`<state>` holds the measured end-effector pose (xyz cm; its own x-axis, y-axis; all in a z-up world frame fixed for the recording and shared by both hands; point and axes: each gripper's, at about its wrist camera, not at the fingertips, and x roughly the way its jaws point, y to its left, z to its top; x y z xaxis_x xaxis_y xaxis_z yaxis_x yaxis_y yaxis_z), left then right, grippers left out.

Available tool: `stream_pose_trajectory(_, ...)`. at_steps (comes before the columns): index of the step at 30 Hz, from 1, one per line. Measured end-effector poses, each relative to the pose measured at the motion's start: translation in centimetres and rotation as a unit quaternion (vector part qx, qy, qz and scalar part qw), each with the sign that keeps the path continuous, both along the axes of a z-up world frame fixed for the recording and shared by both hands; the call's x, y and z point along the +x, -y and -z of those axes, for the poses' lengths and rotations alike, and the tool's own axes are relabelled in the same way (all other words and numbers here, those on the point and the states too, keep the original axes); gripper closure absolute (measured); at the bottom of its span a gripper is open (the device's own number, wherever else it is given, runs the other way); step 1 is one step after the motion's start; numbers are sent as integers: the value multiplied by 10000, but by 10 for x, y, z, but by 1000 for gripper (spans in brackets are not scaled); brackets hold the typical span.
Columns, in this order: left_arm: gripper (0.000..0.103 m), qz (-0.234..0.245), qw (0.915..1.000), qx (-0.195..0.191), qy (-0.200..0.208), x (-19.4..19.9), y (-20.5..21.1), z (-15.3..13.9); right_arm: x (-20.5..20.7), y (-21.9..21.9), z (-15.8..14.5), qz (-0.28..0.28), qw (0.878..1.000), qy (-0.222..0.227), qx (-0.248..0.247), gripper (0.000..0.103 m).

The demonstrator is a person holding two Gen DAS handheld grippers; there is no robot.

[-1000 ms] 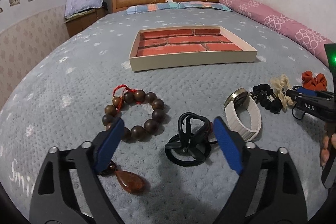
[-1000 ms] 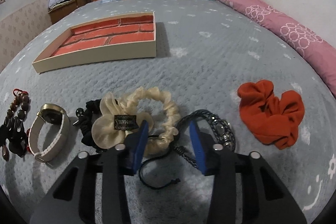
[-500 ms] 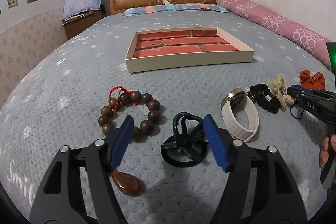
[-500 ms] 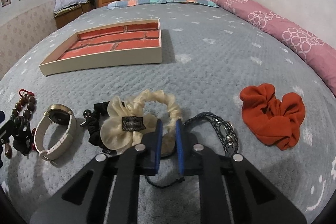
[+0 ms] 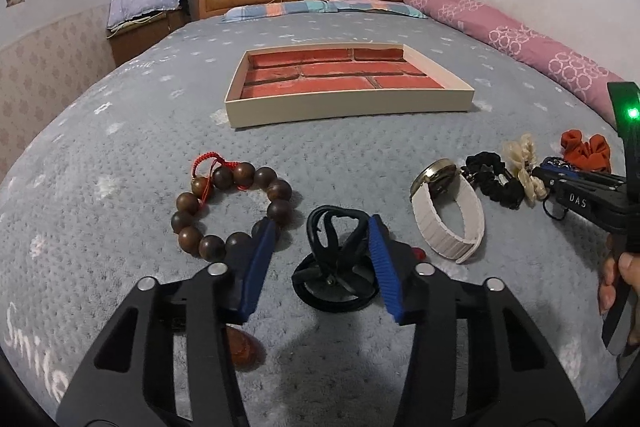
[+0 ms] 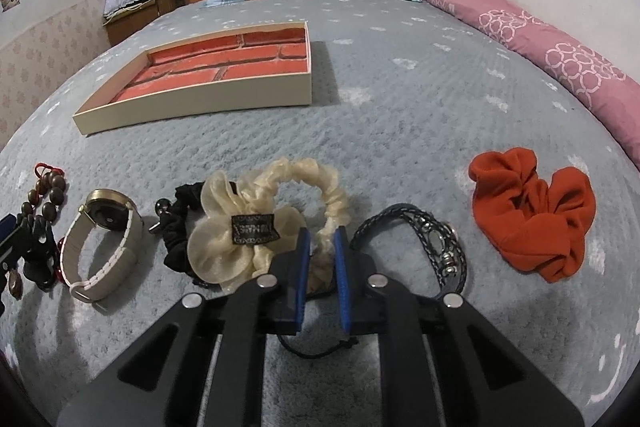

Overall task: Organize jewelry
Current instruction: 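Grasp the black hair tie with the left tool while the right tool grasps the cream scrunchie, then carry the black hair tie with the left tool while the right tool carries the scrunchie to the tray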

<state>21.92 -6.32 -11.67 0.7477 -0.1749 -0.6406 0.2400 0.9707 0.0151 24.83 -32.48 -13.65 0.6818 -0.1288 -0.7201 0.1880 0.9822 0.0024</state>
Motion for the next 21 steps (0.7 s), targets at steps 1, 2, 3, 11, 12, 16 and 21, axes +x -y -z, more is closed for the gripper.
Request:
stream_pose_trajectory(1,65,8,10000,-8,6,0,0,0,0,0,1,-12,10000,-12,17,91)
stream_pose_trajectory(2,68,19,10000,-7,11,-1,0,0,1,1,1,-12,10000,-20,49,92)
stream_pose_trajectory(3,73,31,10000,0,14,-1,1,0,1,2,2,-5,10000,-26,71,94)
stream_pose_trajectory(11,74,196,9998,70,-50,-2,7,-5,0,6,-3,-64,9997,41,235,98)
stream_pose_trajectory(12,74,216,9997,71,-59,-2,7,-6,0,6,-6,-84,9997,71,216,98)
stream_pose_trajectory(16,74,232,9997,64,-12,-2,9,-19,-2,3,-20,-139,9996,250,1,98)
stream_pose_trajectory(21,74,240,9996,-20,127,11,11,-42,5,4,-41,-246,9988,414,-127,98)
